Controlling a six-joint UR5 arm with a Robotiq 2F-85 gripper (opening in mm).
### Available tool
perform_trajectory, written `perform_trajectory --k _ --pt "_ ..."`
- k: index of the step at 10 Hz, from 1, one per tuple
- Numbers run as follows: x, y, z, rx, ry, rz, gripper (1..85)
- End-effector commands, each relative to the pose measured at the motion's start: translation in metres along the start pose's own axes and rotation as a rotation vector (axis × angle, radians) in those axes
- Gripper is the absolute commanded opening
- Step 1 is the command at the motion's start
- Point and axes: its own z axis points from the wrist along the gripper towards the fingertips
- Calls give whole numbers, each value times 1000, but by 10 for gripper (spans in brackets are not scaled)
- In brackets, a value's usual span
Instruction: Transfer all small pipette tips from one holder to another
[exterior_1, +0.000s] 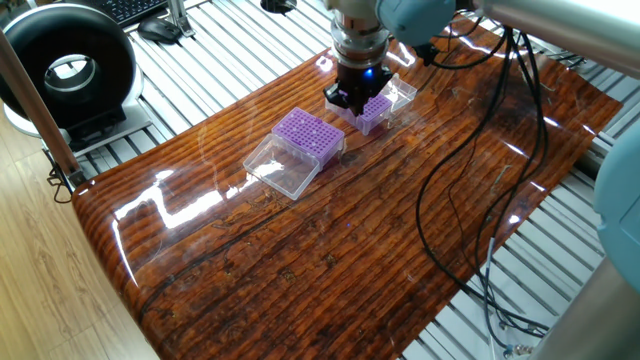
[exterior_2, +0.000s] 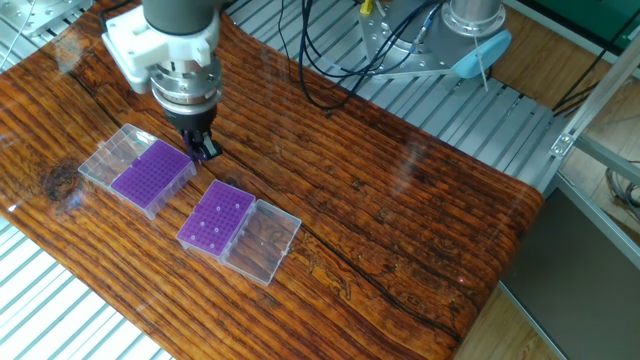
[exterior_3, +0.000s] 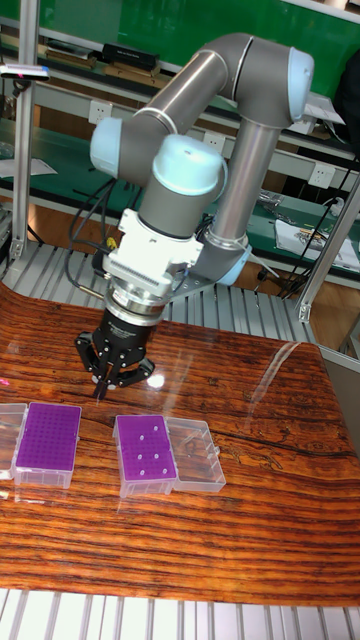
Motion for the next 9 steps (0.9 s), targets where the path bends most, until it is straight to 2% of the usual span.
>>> perform_trajectory --k 1,5,9 --pt "-7 -16 1 -18 -4 -64 10" --pt "-13 -31 3 -1 -19 -126 10" --pt "-13 -35 5 -14 -23 -131 10"
